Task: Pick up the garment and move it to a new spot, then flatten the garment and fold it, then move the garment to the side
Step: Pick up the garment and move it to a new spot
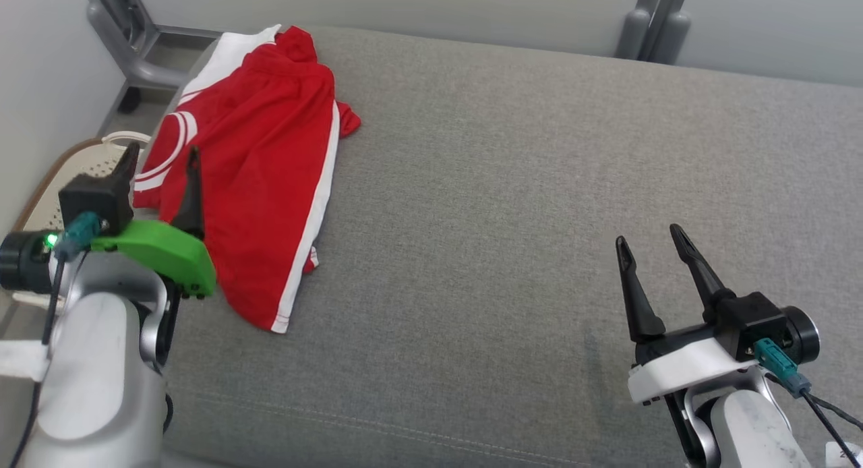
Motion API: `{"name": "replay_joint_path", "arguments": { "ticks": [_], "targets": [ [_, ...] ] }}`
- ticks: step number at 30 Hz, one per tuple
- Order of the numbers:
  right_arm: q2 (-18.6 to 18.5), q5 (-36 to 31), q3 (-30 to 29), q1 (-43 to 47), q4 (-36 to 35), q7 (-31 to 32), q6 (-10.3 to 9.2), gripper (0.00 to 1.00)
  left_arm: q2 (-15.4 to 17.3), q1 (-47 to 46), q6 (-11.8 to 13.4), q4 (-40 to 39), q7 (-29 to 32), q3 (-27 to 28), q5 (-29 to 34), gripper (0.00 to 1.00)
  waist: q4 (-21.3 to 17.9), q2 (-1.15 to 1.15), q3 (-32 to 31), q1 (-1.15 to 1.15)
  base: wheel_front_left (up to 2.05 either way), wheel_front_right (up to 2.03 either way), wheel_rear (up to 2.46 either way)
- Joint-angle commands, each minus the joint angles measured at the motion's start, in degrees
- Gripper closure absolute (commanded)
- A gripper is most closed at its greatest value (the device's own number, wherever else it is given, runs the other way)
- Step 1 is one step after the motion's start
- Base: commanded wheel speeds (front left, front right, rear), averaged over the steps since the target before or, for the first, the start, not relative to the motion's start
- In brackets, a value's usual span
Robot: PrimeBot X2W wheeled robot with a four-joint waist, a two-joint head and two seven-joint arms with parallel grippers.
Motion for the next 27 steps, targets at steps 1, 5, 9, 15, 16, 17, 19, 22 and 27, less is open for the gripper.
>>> {"name": "replay_joint_path", "arguments": {
  "ticks": [1, 5, 9, 15, 16, 17, 19, 22, 27],
  "targets": [
    [-0.27, -0.64, 0.15, -1.0, -0.35, -0.22, 0.0, 0.0, 0.23, -2.26, -0.21, 1.18, 0.45, -0.04, -0.41, 0.0, -3.69, 0.0, 3.68, 0.0, 0.0, 0.0, 0.0],
    [-0.28, -1.26, 0.59, -2.57, -0.82, -0.22, 0.0, 0.0, 0.42, -8.32, -0.4, 7.55, 2.91, -0.61, -1.02, 0.0, -6.67, 0.0, 6.96, 0.0, 0.0, 0.0, 0.0],
    [-0.28, -1.82, 0.99, -4.23, -1.37, -0.22, 0.0, 0.0, 1.17, -13.0, 0.07, 14.13, 4.05, -0.58, -1.11, 0.0, -9.39, 0.0, 10.31, 0.0, 0.0, 0.0, 0.0],
    [-0.24, -2.7, 0.89, -6.43, -2.77, -0.22, 0.0, 0.0, 0.62, -18.35, 1.45, 22.82, 4.4, 0.5, -2.56, 0.0, -11.95, 0.0, 15.26, 0.0, 0.0, 0.0, 0.0],
    [-0.25, -2.93, 0.93, -6.71, -3.02, -0.22, 0.0, 0.0, 0.7, -19.14, 1.9, 24.0, 4.38, 0.82, -2.84, 0.0, -12.24, 0.0, 16.07, 0.0, 0.0, 0.0, 0.0],
    [-0.25, -3.06, 1.01, -7.01, -3.16, -0.22, 0.0, 0.0, 0.9, -19.96, 2.53, 25.38, 4.44, 1.22, -3.0, 0.0, -12.53, 0.0, 16.86, 0.0, 0.0, 0.0, 0.0],
    [-0.25, -3.19, 1.22, -7.6, -3.58, -0.22, 0.0, 0.0, 1.34, -21.46, 3.97, 27.76, 4.64, 1.76, -3.2, 0.0, -12.95, 0.0, 18.17, 0.0, 0.0, 0.0, 0.0],
    [-0.25, -3.14, 1.56, -8.5, -4.16, -0.22, 0.0, 0.0, 1.97, -23.58, 5.41, 30.75, 5.15, 1.99, -3.03, 0.0, -13.5, 0.0, 19.92, 0.0, 0.0, 0.0, 0.0],
    [-0.25, -2.57, 2.27, -9.8, -4.53, -0.22, 0.0, 0.0, 4.1, -26.34, 7.98, 34.96, 5.55, 1.45, -1.77, 0.0, -14.29, 0.0, 22.4, 0.0, 0.0, 0.0, 0.0]
  ]
}}
